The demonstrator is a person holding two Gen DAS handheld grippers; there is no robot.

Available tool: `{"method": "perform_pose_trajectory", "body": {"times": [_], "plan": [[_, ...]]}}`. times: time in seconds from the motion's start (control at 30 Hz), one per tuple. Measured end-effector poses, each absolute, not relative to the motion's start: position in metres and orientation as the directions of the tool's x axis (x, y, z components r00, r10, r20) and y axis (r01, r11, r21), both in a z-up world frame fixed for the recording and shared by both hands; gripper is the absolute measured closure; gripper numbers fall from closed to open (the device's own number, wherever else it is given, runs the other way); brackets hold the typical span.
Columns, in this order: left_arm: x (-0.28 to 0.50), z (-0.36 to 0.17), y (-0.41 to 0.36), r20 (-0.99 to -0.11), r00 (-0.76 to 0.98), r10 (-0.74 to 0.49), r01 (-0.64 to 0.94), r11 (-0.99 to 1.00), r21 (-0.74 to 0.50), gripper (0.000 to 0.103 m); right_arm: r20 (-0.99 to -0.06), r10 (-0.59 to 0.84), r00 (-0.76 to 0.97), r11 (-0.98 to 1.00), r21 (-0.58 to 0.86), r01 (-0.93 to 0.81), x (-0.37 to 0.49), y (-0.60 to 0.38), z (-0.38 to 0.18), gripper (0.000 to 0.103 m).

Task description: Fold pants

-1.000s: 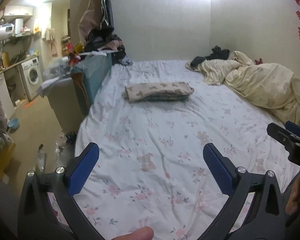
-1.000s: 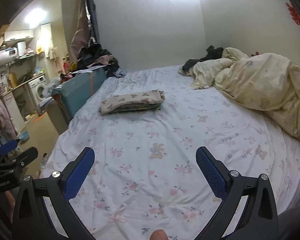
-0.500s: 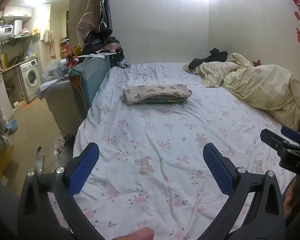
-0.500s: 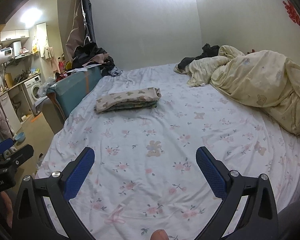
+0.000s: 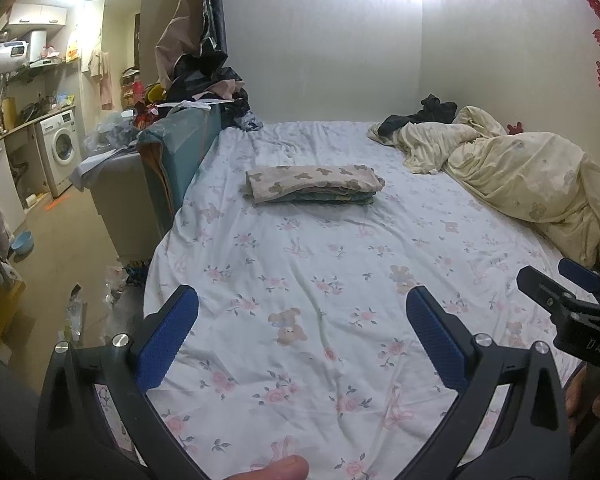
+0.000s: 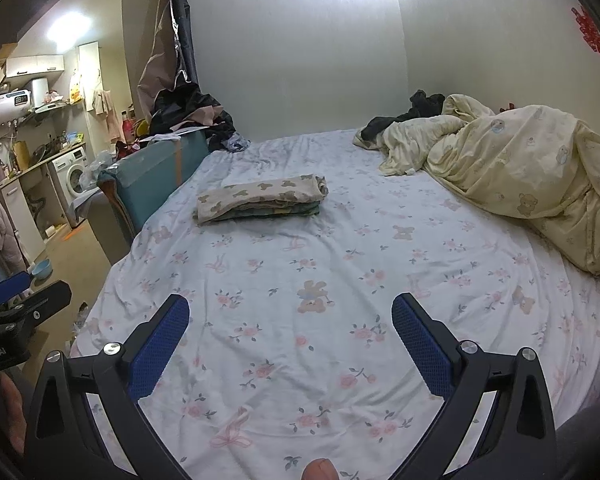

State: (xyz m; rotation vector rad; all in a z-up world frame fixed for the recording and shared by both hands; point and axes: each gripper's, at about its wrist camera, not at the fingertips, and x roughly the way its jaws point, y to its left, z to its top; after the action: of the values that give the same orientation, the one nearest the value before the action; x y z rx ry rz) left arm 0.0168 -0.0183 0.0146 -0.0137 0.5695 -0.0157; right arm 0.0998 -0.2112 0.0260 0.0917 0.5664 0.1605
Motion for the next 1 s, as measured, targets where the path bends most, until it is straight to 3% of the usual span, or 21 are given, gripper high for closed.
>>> {"method": "perform_pose_trajectory", "body": {"times": [1.0], "plan": [[0.0182, 0.0110, -0.0166, -0.555, 0.831, -0.014, 0.004, 1.000, -0.018, 0.001, -0.548, 0.181, 0.816, 0.981, 0.158, -0.112, 0.1023, -0.2135, 0.0214, 0.000]]}}
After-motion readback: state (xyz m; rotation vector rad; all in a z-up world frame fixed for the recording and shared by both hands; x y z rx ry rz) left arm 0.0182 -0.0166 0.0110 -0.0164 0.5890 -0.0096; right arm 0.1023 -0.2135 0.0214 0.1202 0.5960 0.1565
